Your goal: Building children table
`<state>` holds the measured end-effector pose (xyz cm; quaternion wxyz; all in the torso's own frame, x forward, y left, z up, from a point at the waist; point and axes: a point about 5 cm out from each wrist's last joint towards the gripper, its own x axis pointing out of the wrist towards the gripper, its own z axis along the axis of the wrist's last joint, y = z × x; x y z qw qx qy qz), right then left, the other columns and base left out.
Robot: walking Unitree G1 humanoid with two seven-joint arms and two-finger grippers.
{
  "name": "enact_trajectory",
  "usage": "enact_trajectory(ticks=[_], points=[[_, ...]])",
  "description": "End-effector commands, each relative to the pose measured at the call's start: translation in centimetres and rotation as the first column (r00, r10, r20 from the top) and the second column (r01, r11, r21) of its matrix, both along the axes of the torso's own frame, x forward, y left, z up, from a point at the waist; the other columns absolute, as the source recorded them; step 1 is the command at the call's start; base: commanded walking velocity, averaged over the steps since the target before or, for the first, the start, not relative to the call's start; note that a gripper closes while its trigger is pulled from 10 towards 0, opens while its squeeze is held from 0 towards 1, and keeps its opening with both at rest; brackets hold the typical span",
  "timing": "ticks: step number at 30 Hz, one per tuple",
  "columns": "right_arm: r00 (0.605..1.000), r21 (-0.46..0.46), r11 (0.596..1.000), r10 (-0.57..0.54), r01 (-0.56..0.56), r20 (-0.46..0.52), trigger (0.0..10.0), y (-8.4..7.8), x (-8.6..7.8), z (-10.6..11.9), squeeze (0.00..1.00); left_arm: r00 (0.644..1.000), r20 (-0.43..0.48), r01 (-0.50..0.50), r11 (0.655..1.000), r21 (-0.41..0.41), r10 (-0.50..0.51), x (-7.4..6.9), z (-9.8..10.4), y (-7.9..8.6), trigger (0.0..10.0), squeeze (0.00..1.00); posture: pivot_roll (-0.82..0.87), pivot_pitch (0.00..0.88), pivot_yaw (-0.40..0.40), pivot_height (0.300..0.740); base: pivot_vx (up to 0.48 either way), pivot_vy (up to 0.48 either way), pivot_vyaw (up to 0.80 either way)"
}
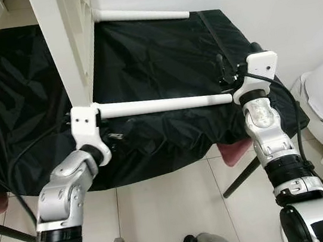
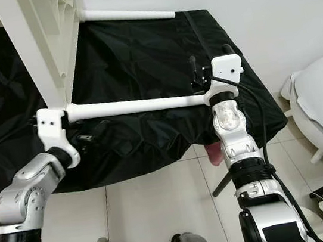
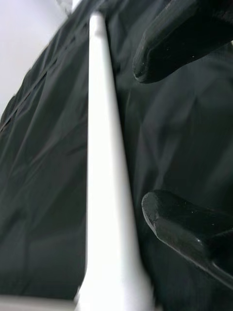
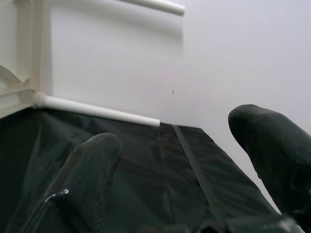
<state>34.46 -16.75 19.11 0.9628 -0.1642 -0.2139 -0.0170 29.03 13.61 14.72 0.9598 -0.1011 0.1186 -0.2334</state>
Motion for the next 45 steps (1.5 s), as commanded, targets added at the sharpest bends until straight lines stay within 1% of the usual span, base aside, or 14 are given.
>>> enact_trajectory(ticks=[1,3,7,10,12,16,20,23,27,32,36,40,42,45], points=[[0.999,-0.024,1.000,0.012,-0.011,0.046,10.0,0.2,-0.2,0.7,0.00,0.998,-0.052,0.017,0.999,-0.034,-0.019,0.2,-0.5,-0.3,10.0,0.00,0.06,0.000,-0.032,0.740,0.000,0.000,0.00],[0.997,-0.056,0.998,0.010,-0.006,0.082,10.0,0.3,-0.4,1.2,0.00,0.996,-0.086,0.009,0.999,-0.044,-0.013,0.5,-0.7,-0.8,10.0,0.00,0.05,0.000,-0.027,0.740,0.000,0.000,0.00],[0.995,-0.065,0.998,0.010,-0.004,0.099,10.0,0.4,-0.6,1.4,0.00,0.992,-0.123,-0.011,0.998,-0.058,0.004,0.8,-1.0,-1.3,10.0,0.00,0.05,0.000,-0.024,0.740,0.000,0.000,0.00],[0.995,-0.068,0.998,0.009,-0.001,0.104,10.0,0.4,-0.7,1.4,0.00,0.983,-0.168,-0.084,0.993,-0.078,0.070,1.6,-1.3,-1.1,10.0,0.00,0.04,0.000,-0.021,0.740,0.000,0.000,0.00],[0.994,-0.068,0.998,0.007,0.000,0.108,10.0,0.4,-0.7,1.4,0.00,0.980,-0.172,-0.117,0.990,-0.084,0.101,2.0,-1.2,-0.9,10.0,0.00,0.04,0.000,-0.020,0.740,0.000,0.000,0.00],[0.994,-0.070,0.998,0.008,0.000,0.113,10.0,0.4,-0.8,1.4,0.00,0.977,-0.175,-0.138,0.986,-0.095,0.120,2.3,-1.0,-0.8,10.0,0.00,0.04,0.000,-0.019,0.740,0.000,0.000,0.00],[0.992,-0.073,0.997,0.009,0.000,0.125,10.0,0.5,-0.8,1.7,0.00,0.971,-0.178,-0.180,0.978,-0.104,0.159,3.4,-0.6,-0.6,10.0,0.00,0.04,0.000,-0.017,0.740,0.000,0.000,0.00],[0.991,-0.074,0.997,0.008,0.002,0.130,10.0,0.4,-0.9,1.8,0.00,0.965,-0.189,-0.201,0.975,-0.095,0.180,3.6,-0.8,-0.4,10.0,0.00,0.04,0.000,-0.015,0.740,0.000,0.000,0.00],[0.991,-0.075,0.997,0.006,0.004,0.134,10.0,0.4,-0.9,1.9,0.00,0.958,-0.210,-0.223,0.969,-0.107,0.197,3.9,-0.9,-0.3,10.0,0.00,0.03,0.000,-0.013,0.740,0.000,0.000,0.00],[0.990,-0.077,0.997,0.002,0.009,0.143,10.0,0.4,-1.0,2.0,0.00,0.932,-0.268,-0.271,0.960,-0.073,0.243,4.3,-1.7,-0.1,10.0,0.00,0.03,0.000,-0.007,0.740,0.000,0.000,0.00],[0.989,-0.081,0.997,0.003,0.009,0.149,10.0,0.5,-1.1,2.2,0.00,0.925,-0.279,-0.287,0.955,-0.074,0.257,4.5,-1.8,-0.1,10.0,0.00,0.03,0.000,-0.004,0.740,0.000,0.000,0.00],[0.984,-0.114,0.993,0.023,-0.002,0.178,10.0,0.9,-1.4,2.7,0.00,0.916,-0.287,-0.313,0.947,-0.076,0.280,5.1,-1.7,-0.1,10.0,0.00,0.02,0.000,-0.002,0.740,0.000,0.000,0.00],[0.979,-0.134,0.991,0.028,0.000,0.202,10.0,1.0,-1.6,3.2,0.00,0.911,-0.287,-0.332,0.939,-0.087,0.296,5.6,-1.5,-0.2,10.0,0.00,0.02,0.005,0.000,0.740,0.000,0.000,0.00],[0.974,-0.143,0.990,0.026,0.007,0.225,10.0,1.1,-1.7,3.7,0.00,0.906,-0.289,-0.348,0.933,-0.096,0.309,6.1,-1.2,-0.3,10.0,0.00,0.02,0.008,0.001,0.740,0.000,0.000,0.00]])
